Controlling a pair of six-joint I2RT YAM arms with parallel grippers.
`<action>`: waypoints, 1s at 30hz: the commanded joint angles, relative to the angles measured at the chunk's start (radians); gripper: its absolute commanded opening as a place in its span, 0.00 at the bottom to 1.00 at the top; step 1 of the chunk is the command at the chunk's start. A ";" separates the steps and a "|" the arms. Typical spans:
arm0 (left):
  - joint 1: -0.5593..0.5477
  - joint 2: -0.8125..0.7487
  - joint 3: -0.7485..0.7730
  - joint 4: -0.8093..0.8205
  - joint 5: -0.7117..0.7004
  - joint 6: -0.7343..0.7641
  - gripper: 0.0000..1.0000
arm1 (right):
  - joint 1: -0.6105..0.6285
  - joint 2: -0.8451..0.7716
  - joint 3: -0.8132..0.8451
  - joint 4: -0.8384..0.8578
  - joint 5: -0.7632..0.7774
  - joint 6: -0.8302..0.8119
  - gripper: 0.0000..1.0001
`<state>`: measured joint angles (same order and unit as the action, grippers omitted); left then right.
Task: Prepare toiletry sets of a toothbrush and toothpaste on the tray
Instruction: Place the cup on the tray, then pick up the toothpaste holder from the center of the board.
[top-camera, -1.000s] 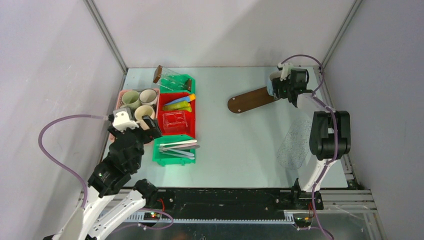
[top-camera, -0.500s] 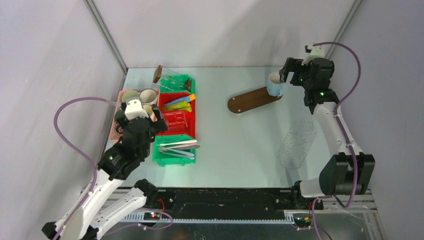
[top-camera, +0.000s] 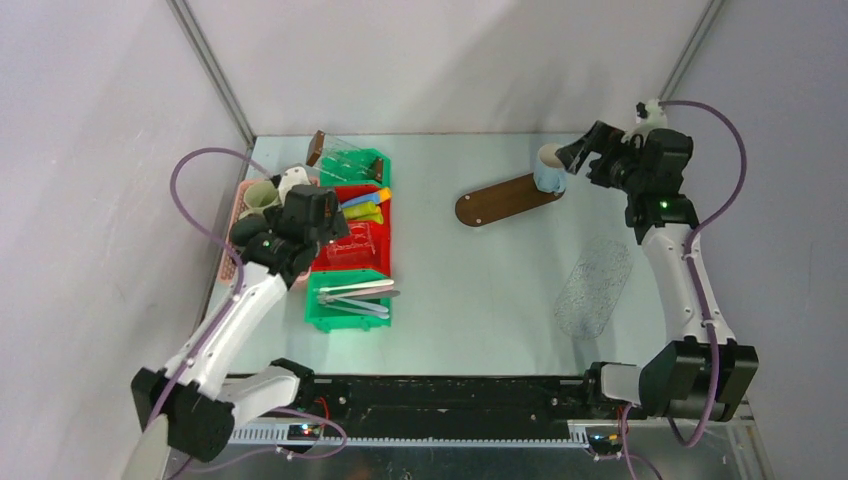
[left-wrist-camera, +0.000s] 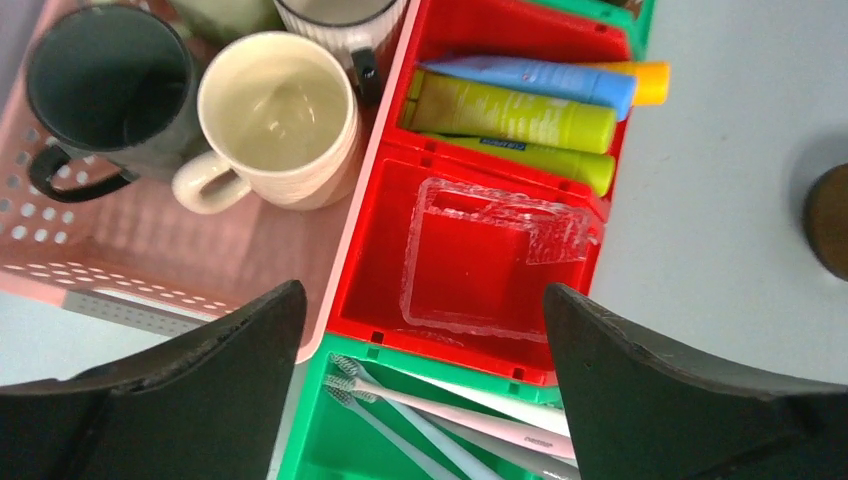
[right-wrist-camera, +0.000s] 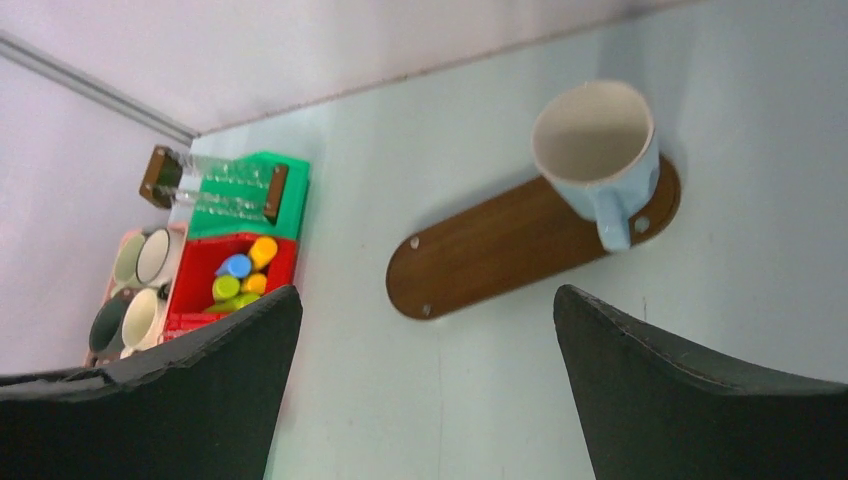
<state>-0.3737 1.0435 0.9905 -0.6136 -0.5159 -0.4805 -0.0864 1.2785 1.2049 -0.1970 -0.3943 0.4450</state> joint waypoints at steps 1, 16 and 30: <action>0.084 0.103 0.040 0.014 0.137 -0.058 0.91 | 0.035 -0.061 -0.037 -0.065 -0.033 0.012 0.99; 0.150 0.414 0.120 -0.027 0.172 -0.029 0.58 | 0.180 -0.198 -0.108 -0.171 0.144 -0.056 0.99; 0.157 0.499 0.106 -0.006 0.156 0.013 0.19 | 0.203 -0.209 -0.109 -0.179 0.155 -0.069 0.98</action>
<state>-0.2237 1.5639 1.0828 -0.6380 -0.3466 -0.4957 0.1066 1.0973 1.0924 -0.3878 -0.2543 0.3912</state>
